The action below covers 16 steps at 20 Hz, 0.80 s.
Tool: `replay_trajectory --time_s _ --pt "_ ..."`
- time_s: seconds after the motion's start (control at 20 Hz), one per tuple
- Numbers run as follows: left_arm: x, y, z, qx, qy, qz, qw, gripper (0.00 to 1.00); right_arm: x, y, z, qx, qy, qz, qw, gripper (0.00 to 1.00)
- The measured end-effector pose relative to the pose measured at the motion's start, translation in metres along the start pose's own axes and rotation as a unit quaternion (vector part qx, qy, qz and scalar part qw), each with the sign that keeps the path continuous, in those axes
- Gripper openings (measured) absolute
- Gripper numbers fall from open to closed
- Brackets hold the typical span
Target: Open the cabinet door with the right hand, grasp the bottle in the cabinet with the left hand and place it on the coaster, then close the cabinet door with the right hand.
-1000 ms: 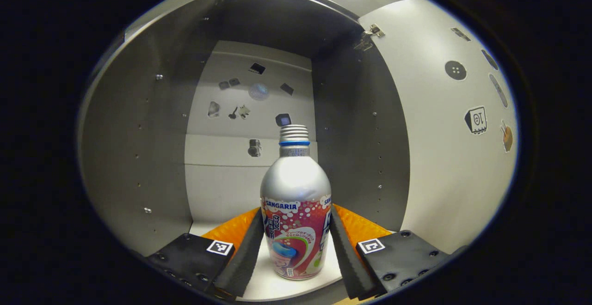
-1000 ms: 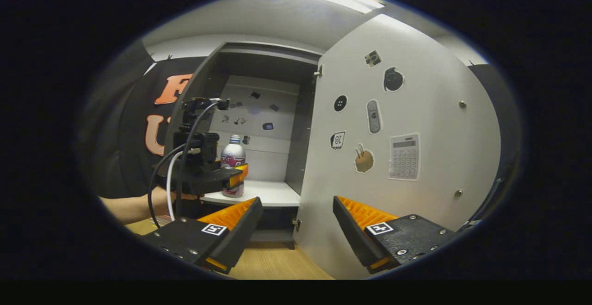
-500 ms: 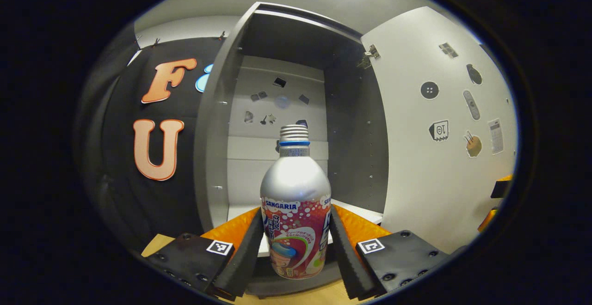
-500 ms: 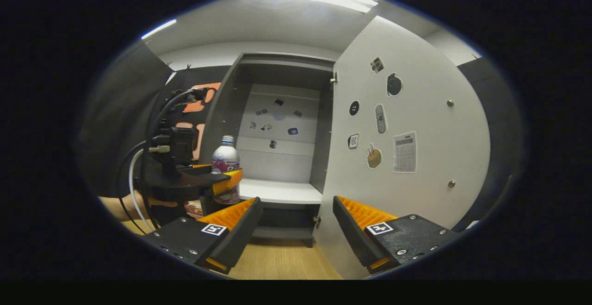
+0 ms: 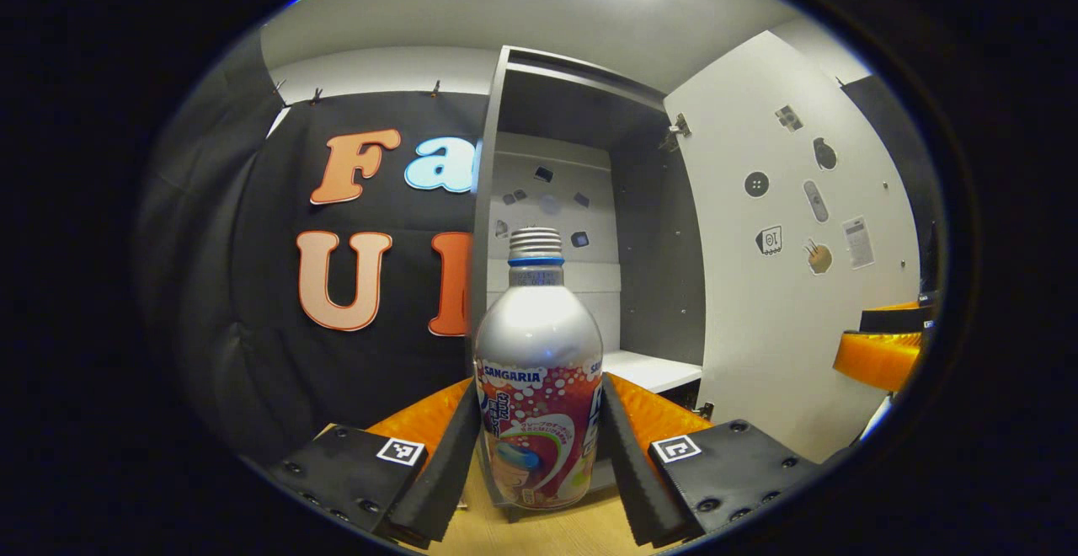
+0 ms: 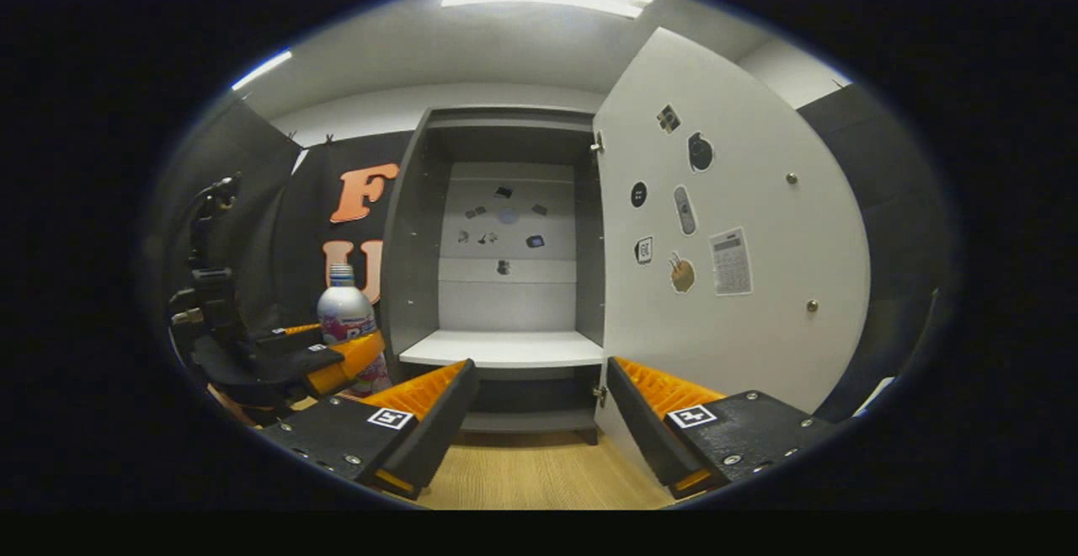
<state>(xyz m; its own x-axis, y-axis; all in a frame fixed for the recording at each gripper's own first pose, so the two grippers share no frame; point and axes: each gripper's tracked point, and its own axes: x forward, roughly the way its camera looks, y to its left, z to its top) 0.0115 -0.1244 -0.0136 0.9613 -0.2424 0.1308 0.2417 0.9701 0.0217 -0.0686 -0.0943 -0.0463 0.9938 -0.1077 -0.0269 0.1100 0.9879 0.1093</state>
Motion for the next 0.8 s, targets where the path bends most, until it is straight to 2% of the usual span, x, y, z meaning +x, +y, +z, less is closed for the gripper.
replay_trajectory --time_s 0.2,0.45,0.6,0.8 --pt "-0.027 0.003 -0.023 0.008 0.002 -0.029 1.0 0.83 -0.019 0.032 -0.003 0.032 -0.015 0.008 0.999 0.95" --pt "-0.056 0.0 -0.064 0.003 0.007 -0.065 0.998 0.83 -0.047 0.05 -0.022 0.023 0.021 -0.014 0.999 0.95" --pt "-0.072 -0.002 -0.095 -0.001 0.025 -0.066 0.997 0.83 -0.061 0.067 -0.024 -0.008 0.026 -0.004 1.0 0.95" --pt "-0.085 0.001 -0.134 -0.02 0.061 -0.051 0.997 0.83 -0.064 0.088 -0.008 -0.02 -0.014 0.014 1.0 0.95"
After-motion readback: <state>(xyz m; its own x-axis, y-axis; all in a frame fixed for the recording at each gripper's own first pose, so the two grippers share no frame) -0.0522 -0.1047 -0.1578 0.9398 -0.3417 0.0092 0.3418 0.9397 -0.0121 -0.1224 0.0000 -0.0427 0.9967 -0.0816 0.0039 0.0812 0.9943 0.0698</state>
